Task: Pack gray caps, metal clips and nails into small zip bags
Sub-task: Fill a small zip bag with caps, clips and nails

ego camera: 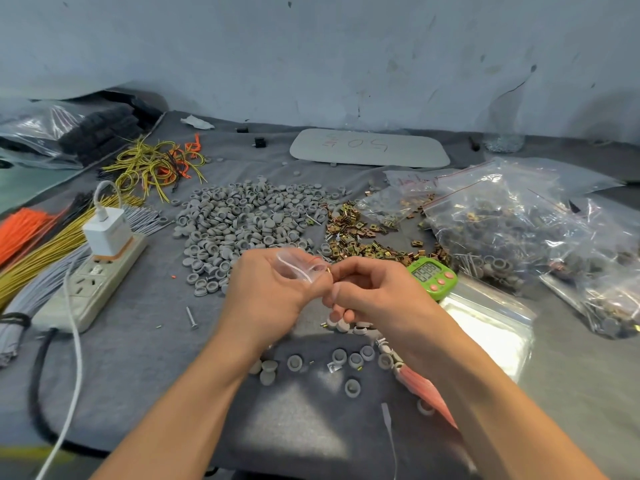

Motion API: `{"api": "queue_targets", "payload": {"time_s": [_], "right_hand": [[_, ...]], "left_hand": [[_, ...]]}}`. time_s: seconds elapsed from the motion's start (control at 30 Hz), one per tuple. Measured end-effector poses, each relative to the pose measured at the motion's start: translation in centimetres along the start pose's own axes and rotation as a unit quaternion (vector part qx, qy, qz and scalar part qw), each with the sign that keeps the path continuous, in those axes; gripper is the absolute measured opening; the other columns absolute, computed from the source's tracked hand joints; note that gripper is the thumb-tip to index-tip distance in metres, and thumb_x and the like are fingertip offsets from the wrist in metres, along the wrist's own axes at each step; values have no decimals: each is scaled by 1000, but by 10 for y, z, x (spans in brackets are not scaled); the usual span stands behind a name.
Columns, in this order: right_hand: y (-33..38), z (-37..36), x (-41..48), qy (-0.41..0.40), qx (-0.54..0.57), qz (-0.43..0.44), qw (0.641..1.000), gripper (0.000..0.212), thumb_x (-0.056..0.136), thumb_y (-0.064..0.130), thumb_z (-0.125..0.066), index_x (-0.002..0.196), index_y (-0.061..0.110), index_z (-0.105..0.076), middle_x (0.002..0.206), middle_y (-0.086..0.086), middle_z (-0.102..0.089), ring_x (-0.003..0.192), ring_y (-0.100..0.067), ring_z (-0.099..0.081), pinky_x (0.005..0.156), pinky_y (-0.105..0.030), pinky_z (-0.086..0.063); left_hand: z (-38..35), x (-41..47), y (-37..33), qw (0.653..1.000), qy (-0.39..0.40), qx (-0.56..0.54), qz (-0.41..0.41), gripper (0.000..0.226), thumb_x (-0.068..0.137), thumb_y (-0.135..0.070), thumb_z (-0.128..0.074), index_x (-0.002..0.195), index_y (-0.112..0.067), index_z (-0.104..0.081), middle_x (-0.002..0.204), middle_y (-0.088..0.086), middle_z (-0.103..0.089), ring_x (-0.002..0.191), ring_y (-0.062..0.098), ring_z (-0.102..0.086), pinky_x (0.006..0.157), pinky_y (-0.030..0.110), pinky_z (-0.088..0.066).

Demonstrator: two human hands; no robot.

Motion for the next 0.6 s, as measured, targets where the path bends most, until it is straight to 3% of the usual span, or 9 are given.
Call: {"api": "queue_targets", "payload": {"time_s": [0.17,0.3,0.47,0.53,0.6], "right_hand": [[8,11,-4,-22,-64,34,997,10,80,10,-83,88,9,-76,71,-8,-71,61,-18,-65,66,-38,-49],[10,9,-4,-27,-80,51,995,7,80,9,-83,83,10,-77,68,-9,-72,57,-18,-63,60,-34,-47],[4,6,-2,-18,-44,21,999,10,78,-2,-80,82,7,-79,65,-12,-69,57,-20,-58,55,-27,-44],[0,6,-1,-17,-28,0,999,10,78,-3,-79,85,4,-78,64,-12,-68,58,-20,-57,56,-26,-44],[-3,9,0,-30,-15,-9,999,12,80,-4,-77,90,4,-76,68,-11,-70,60,-20,-61,60,-28,-49]], "left_hand": [[-12,0,4,994,78,-70,24,14,67,-20,-83,74,-10,-77,73,13,-73,71,24,-63,68,52,-53],[-17,-2,3,990,104,-87,22,14,68,-17,-75,57,-13,-67,61,0,-59,64,19,-51,64,41,-41],[-14,0,9,994,74,-72,34,21,60,-24,-77,55,-7,-65,59,9,-54,61,22,-45,62,44,-38],[-15,-1,8,994,74,-72,29,15,63,-21,-79,58,-10,-69,60,8,-60,61,23,-52,63,48,-44],[-12,-1,7,993,64,-89,32,10,67,-21,-84,73,-15,-79,71,12,-73,68,26,-67,70,53,-55]]}}
Point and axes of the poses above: each hand's wrist, its own x-axis towards the middle knuckle, its own z-axis out of the back of the hand, y = z × x, the point moved 9 cm from there along x, towards the middle knuckle
